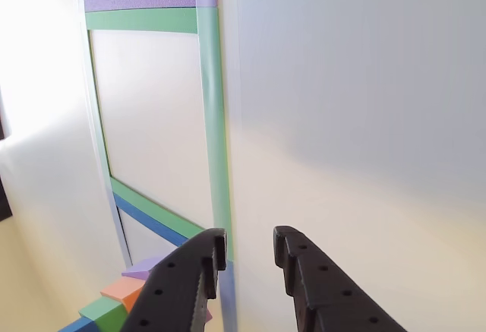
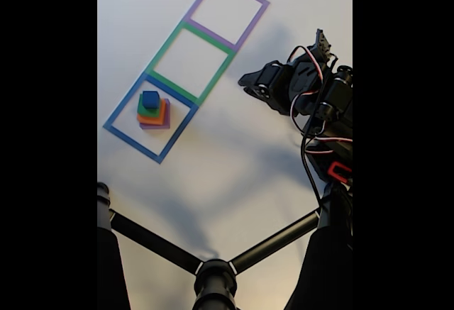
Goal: Tower of hanoi
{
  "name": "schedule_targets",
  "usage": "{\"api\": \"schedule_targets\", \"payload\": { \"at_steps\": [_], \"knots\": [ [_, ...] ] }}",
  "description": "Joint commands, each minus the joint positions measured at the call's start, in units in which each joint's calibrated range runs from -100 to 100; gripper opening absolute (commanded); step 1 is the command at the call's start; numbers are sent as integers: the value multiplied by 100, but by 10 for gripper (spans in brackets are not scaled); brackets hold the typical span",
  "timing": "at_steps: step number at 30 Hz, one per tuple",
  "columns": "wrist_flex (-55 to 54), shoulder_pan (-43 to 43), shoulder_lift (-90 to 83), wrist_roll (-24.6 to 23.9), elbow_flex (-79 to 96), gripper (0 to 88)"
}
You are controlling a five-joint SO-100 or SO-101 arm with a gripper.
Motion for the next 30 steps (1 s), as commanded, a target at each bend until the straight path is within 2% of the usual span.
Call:
{"api": "schedule_targets", "payload": {
  "at_steps": [1, 9, 10, 30],
  "knots": [
    [37, -37, -76, -38, 34, 63],
    [37, -37, -76, -38, 34, 39],
    [37, -37, -76, -38, 34, 11],
    [37, -37, -76, -38, 34, 9]
  ]
}}
